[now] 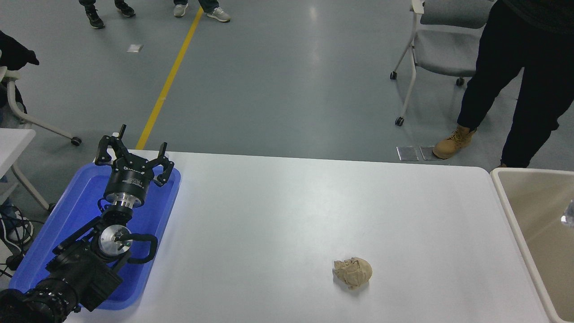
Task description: Pick up foil plate and place in dustbin
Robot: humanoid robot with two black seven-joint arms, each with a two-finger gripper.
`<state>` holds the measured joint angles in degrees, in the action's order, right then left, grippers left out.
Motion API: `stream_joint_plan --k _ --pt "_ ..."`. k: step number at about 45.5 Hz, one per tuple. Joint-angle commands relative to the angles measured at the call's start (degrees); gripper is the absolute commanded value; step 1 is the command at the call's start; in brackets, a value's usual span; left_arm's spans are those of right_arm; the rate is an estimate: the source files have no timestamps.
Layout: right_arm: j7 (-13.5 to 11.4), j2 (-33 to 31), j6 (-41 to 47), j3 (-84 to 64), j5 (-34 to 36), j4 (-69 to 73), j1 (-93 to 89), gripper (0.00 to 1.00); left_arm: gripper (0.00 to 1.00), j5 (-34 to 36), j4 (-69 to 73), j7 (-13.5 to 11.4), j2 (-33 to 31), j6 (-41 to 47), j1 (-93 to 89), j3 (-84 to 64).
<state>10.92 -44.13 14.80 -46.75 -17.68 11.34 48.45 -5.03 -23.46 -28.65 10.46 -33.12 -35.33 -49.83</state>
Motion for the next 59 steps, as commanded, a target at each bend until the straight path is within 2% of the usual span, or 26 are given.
stream_joint_plan --k 1,14,37,38,42,43,47,49,59 --pt "0.0 3.6 -2.5 0.8 3.5 -1.3 -5.6 0.00 1.00 0.0 0.0 0.0 0.0 0.1 0.0 0.0" --pt "0.0 6.2 -4.3 3.3 4.2 -1.8 -9.3 0.00 1.00 0.0 0.0 0.0 0.0 0.1 0.0 0.0" --pt "-0.3 6.1 -4.7 3.9 4.3 -1.8 -9.8 0.00 1.00 0.0 0.0 0.0 0.0 0.1 0.0 0.0" --pt "-0.3 6.0 -4.7 4.2 4.4 -1.8 -9.8 0.06 1.00 0.0 0.0 0.0 0.0 0.1 0.0 0.0" --pt "-0.3 5.7 -5.7 6.1 4.4 -1.8 -9.8 0.60 1.00 0.0 0.0 0.0 0.0 0.1 0.0 0.0" --pt "-0.3 5.7 -6.0 6.7 4.4 -1.8 -9.9 0.69 1.00 0.0 0.0 0.0 0.0 0.0 0.0 0.0" --pt "-0.3 5.6 -6.9 7.6 4.4 -1.7 -9.9 0.93 1.00 0.0 0.0 0.0 0.0 0.1 0.0 0.0" --pt "-0.3 5.5 -7.0 7.6 4.5 -1.7 -9.8 0.99 1.00 -0.1 0.0 0.0 0.0 0.0 0.0 0.0" --pt "-0.2 5.1 -6.9 7.1 4.4 -1.5 -7.4 1.00 1.00 0.0 0.0 0.0 0.0 0.0 0.0 0.0"
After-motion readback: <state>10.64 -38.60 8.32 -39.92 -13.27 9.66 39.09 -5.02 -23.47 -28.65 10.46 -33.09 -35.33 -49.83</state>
